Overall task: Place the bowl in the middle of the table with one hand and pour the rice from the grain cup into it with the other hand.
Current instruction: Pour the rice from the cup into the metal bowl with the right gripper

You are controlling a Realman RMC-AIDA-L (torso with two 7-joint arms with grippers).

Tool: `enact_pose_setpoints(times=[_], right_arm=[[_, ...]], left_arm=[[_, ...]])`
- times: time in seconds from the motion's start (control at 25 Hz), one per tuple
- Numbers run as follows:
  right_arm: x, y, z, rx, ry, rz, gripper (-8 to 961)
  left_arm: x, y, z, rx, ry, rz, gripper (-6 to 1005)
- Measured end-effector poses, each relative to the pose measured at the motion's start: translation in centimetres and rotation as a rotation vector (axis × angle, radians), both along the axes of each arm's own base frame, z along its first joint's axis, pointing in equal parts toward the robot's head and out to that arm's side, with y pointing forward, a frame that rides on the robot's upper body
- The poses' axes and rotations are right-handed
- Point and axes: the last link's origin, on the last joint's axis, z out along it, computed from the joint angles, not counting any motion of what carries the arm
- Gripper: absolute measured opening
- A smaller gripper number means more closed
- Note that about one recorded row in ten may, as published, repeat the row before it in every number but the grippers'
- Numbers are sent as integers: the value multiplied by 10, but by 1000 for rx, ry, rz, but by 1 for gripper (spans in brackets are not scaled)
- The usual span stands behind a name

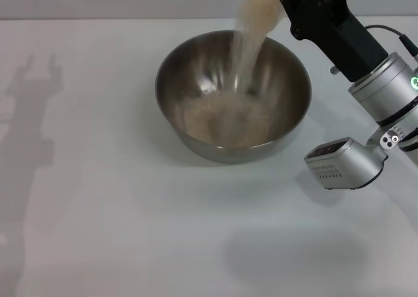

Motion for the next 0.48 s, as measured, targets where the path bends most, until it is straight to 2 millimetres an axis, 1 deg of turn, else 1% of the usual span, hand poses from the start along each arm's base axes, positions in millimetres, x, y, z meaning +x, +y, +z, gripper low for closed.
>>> enact_pose_setpoints(times=[0.24,0.48], right_arm=[[-1,-2,-2,64,-57,16,15],[-2,-2,-3,79,-71,21,16]], left_arm=[[2,1,1,3,0,-6,407],[3,1,2,10,0,-13,407]])
